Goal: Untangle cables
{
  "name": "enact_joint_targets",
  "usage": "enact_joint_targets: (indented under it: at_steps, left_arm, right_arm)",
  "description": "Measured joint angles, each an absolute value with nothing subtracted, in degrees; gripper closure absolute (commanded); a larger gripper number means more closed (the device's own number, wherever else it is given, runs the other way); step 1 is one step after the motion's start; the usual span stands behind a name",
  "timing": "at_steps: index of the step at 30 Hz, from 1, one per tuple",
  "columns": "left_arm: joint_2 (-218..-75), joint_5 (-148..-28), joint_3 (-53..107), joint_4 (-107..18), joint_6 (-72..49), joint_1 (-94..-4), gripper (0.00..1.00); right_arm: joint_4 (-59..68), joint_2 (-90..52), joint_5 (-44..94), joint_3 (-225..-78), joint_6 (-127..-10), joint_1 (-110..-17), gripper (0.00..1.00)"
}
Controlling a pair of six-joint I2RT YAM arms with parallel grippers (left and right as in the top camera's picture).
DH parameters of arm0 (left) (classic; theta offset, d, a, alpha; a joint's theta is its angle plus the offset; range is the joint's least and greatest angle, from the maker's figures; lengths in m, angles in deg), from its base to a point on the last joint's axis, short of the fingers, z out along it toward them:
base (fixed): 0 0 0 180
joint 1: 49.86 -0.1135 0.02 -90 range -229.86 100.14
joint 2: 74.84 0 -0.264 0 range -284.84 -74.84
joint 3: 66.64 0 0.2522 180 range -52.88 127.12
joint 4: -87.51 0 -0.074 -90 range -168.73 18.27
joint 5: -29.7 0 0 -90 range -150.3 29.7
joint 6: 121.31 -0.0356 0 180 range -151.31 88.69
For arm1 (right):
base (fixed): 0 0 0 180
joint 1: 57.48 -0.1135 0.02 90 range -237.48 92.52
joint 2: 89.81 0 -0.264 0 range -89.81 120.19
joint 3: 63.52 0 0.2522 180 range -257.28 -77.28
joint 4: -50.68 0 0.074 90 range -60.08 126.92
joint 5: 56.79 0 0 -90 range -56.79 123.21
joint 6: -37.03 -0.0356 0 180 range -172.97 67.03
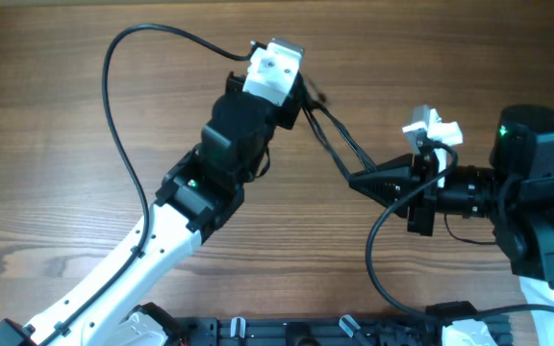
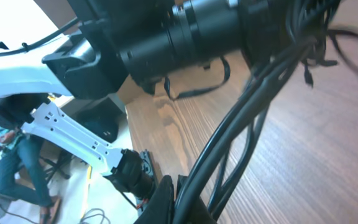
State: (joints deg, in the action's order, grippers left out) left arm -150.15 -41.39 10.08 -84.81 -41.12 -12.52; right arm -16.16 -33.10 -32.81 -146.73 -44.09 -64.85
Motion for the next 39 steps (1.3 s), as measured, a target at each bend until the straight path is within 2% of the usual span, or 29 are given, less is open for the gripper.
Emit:
enact_joint_targets:
  at_steps: [8, 10, 11, 13, 14, 15, 19, 26, 30, 39]
  left_arm:
    - [-150.2, -42.2, 10.1, -90.5, -41.8, -14.4, 0.96]
    - [-150.2, -42.1, 10.1, -91.2, -41.8, -14.6, 0.96]
    - [-150.2, -42.1, 10.1, -91.1, -41.8, -14.7, 0.96]
    - [-150.2, -40.5, 10.1, -90.4, -42.1, -15.4, 0.96]
    - [-150.2, -39.9, 10.1, -89.3, -42.2, -16.1, 0.96]
    - [-150.2, -39.1, 10.1, -87.7, -42.2, -16.8, 0.96]
    - [-150.3, -40.5, 10.1, -82.6, -42.3, -15.2, 0.96]
    - [-150.3, -42.2, 10.1, -78.2, -42.1, -9.6, 0.96]
    - [-150.3, -42.6, 10.1, -78.2, -37.8, -8.3, 0.96]
    - [-150.3, -44.6, 10.1, -80.7, -21.0, -8.3, 0.96]
  right_arm:
    - [-22.5, -32.7, -24.6, -146.7, -43.9, -64.9, 0.96]
    - [-22.6, -32.7, -21.2, -146.7, -44.8, -64.9, 0.86]
    - [-22.6, -32.8, -18.0, -146.7, -45.7, -64.9, 0.73]
    - [-22.7, -32.9, -13.1, -146.7, -48.0, -64.9, 0.73]
    - [-22.1, -33.2, -9.9, -146.7, -49.1, -64.9, 0.62]
    - [-21.3, -33.6, -6.2, -146.7, -50.9, -64.9, 0.56]
    - [-16.6, -33.9, 1.2, -146.7, -54.6, -64.9, 0.45]
    - [-14.9, -33.9, 4.4, -146.7, -56.6, -64.9, 0.43]
    - [-15.8, -33.9, 4.0, -146.7, -56.9, -64.9, 0.47]
    - [-15.8, -33.9, -13.8, -146.7, -46.6, -64.9, 0.43]
